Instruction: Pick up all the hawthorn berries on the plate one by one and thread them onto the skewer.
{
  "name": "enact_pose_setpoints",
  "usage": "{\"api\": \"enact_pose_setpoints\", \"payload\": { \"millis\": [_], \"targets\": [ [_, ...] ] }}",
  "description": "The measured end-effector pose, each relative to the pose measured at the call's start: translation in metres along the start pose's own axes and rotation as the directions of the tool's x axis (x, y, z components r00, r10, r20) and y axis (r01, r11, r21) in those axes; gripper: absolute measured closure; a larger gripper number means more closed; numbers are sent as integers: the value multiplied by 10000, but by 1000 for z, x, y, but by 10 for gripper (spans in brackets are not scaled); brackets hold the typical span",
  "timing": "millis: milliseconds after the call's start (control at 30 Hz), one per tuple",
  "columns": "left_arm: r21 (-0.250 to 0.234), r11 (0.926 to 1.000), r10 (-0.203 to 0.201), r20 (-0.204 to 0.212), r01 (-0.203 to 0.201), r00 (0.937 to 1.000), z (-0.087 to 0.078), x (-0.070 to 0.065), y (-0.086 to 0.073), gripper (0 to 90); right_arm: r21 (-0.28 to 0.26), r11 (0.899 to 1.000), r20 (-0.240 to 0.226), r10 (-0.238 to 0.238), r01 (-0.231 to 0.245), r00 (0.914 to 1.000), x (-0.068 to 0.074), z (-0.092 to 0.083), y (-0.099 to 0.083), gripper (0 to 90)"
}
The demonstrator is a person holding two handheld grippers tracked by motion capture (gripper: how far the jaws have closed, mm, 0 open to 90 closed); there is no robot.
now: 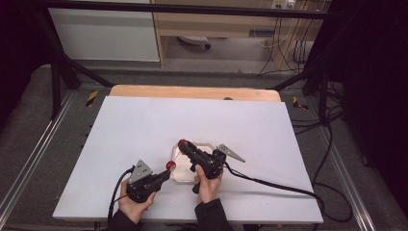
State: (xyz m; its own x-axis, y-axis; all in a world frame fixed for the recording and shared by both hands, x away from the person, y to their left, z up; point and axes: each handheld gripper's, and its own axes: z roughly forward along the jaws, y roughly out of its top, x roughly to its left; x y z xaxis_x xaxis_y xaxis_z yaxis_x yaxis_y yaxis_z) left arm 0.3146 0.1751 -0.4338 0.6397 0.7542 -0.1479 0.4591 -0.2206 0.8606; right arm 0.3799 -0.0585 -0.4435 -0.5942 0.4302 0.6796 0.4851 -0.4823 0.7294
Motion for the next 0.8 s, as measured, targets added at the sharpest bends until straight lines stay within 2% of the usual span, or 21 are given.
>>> {"api": "enact_pose_setpoints", "payload": {
  "millis": [67,200,300,367,500,633,800],
  "targets": [
    [-33,10000,27,-41,-27,10000,0,-2,-1,882,31,10000,12,34,-34,10000,-1,0,-1,626],
    [-217,9995,-238,-98,236,9997,-3,-3,-1,883,-21,10000,-20,35,-35,10000,-2,1,1,626],
    [-182,9995,-257,-161,254,9995,-3,-4,-3,883,-176,9998,-29,6,-6,10000,-1,1,2,626],
    [-273,9993,-258,-223,252,9994,-3,-5,-3,883,-100,10000,-56,3,-3,10000,-1,1,2,626],
    [-404,9983,-440,-352,426,9984,-3,-8,-3,883,-135,9999,-66,78,-79,9999,-1,0,-1,626],
    [-493,9973,-552,-122,546,9984,3,-14,-4,882,-193,9997,-90,141,-142,9999,-1,0,-3,627],
    [-657,9938,-915,-194,900,9956,0,-18,-4,881,-224,9996,-37,176,-177,9998,-1,0,-1,627]
  ]
}}
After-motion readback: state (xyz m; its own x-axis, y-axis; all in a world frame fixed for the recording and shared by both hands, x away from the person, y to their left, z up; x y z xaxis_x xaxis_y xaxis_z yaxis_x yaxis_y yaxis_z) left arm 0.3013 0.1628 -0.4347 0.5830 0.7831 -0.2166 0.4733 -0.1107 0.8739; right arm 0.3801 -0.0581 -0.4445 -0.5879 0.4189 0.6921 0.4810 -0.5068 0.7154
